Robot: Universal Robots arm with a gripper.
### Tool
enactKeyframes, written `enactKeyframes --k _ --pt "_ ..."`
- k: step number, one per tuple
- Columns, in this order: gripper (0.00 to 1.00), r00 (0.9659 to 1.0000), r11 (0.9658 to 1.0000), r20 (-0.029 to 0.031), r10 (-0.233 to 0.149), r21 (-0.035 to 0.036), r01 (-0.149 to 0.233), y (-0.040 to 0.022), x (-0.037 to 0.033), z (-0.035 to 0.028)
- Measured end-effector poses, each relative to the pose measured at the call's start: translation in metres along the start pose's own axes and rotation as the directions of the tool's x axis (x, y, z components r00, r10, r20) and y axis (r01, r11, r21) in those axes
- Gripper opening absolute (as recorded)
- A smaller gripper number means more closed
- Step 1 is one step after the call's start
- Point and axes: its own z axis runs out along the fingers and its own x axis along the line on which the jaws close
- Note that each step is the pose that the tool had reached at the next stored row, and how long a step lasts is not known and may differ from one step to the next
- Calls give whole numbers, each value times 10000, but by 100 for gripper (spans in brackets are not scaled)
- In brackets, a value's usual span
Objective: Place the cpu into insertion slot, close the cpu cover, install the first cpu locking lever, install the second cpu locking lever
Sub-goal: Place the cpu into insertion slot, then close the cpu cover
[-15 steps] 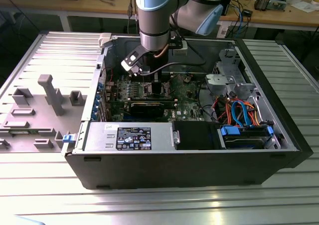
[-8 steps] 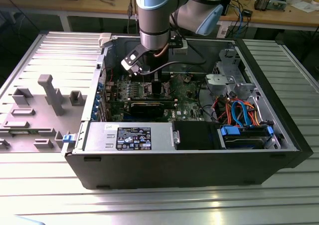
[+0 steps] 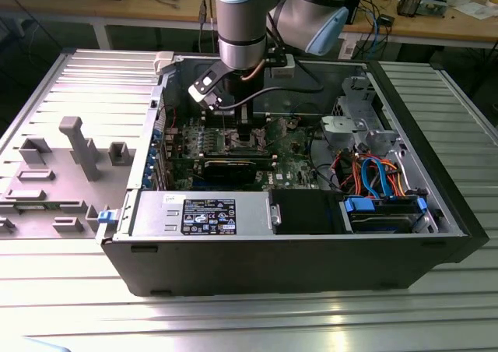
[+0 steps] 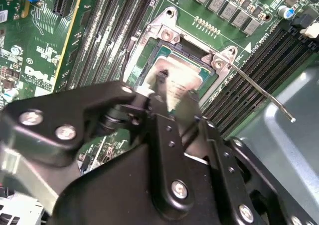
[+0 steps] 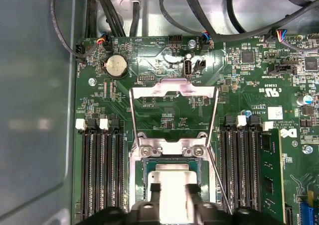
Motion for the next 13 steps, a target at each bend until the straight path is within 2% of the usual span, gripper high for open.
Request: enactKeyframes --k 1,4,13 --pt "29 10000 10000 1 -1 0 1 0 0 0" --pt "11 10000 10000 2 -1 1 1 0 0 -1" --pt "11 10000 10000 2 -1 1 1 1 0 -1"
